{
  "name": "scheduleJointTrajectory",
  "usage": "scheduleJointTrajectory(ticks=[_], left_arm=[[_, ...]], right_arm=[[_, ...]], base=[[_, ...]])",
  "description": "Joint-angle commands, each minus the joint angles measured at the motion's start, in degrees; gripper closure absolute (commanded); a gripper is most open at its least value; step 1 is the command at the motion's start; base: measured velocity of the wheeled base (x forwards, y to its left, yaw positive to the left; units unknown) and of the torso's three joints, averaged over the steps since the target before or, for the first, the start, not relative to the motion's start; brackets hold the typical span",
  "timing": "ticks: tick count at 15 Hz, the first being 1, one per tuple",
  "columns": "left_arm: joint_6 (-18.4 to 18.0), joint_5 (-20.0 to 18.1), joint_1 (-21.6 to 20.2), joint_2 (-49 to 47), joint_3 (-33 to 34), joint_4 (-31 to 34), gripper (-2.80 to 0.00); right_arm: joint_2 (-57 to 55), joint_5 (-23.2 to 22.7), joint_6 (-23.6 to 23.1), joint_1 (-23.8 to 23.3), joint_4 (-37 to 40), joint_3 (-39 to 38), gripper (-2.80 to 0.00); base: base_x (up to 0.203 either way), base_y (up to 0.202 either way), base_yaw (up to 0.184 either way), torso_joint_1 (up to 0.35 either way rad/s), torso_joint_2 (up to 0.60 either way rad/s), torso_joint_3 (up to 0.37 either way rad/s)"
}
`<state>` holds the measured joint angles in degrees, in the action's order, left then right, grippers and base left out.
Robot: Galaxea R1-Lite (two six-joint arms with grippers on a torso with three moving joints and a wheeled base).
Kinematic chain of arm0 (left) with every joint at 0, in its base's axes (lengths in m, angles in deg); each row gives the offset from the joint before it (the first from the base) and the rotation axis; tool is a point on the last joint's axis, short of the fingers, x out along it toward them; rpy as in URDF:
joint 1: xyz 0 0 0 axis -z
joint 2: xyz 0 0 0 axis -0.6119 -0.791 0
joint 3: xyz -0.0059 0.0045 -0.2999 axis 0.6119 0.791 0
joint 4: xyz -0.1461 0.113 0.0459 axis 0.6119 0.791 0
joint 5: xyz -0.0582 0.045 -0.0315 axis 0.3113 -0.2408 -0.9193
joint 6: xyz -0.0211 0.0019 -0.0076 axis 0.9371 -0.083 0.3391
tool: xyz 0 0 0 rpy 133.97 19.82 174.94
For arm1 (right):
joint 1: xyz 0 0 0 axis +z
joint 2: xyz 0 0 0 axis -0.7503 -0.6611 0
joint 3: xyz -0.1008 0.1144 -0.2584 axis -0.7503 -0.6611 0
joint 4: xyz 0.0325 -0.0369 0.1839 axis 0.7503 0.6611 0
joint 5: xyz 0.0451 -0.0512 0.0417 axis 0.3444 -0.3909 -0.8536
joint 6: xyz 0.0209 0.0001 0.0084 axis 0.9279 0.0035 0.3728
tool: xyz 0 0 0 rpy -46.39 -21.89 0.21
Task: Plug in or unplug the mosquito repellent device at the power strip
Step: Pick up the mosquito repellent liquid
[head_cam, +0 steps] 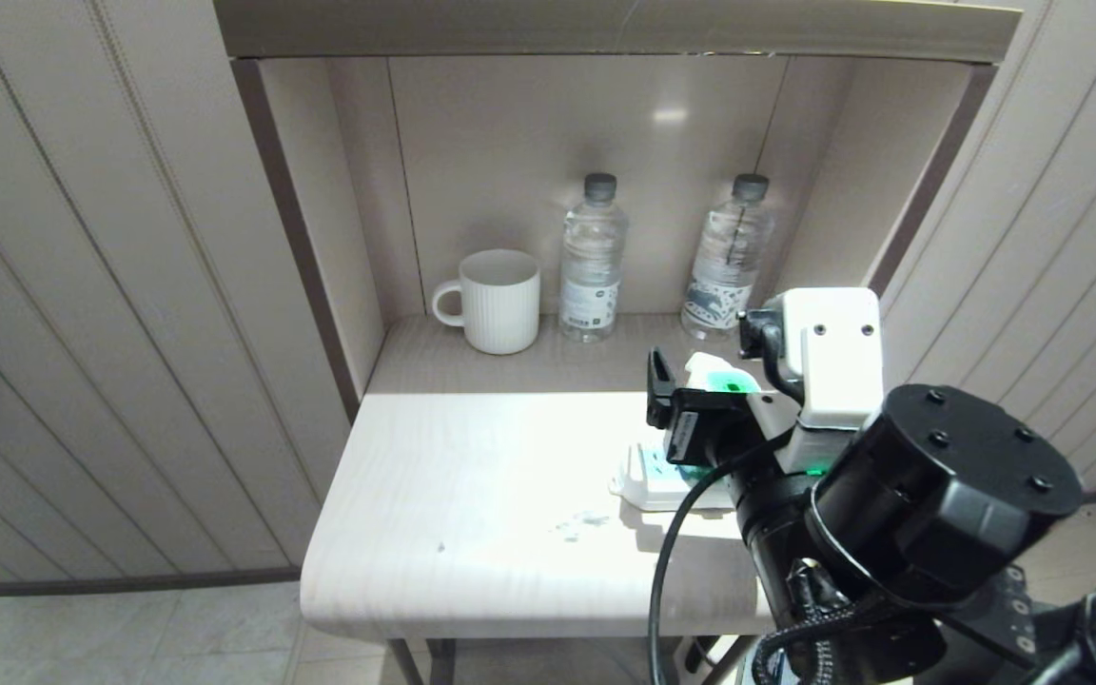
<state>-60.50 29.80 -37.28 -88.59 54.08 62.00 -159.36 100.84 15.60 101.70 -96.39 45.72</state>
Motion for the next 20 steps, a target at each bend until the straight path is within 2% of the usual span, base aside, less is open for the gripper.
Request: scheduleJointTrajectory(ticks=[1,4,20], left_arm=[[-0.1,0.0,0.0,-0.1,0.0,0.0,0.00],[-0.1,0.0,0.0,-0.1,0.0,0.0,0.00],[0.0,0.0,0.0,-0.1,0.0,0.0,0.00]], right_arm=[[-0.7,0.3,-0.4,1.0,-0.5,-0.1,-2.80],[-0.8,0.5,-1.7,1.9,-0.5,-0.1,-2.80],[-1.9,0.2,-1.1,1.3,-2.0,-1.0,-2.80]], base=[[0.000,0.000,0.000,0.000,0.00,0.000],[0.000,0.000,0.000,0.000,0.00,0.000],[0.000,0.000,0.000,0.000,0.00,0.000]])
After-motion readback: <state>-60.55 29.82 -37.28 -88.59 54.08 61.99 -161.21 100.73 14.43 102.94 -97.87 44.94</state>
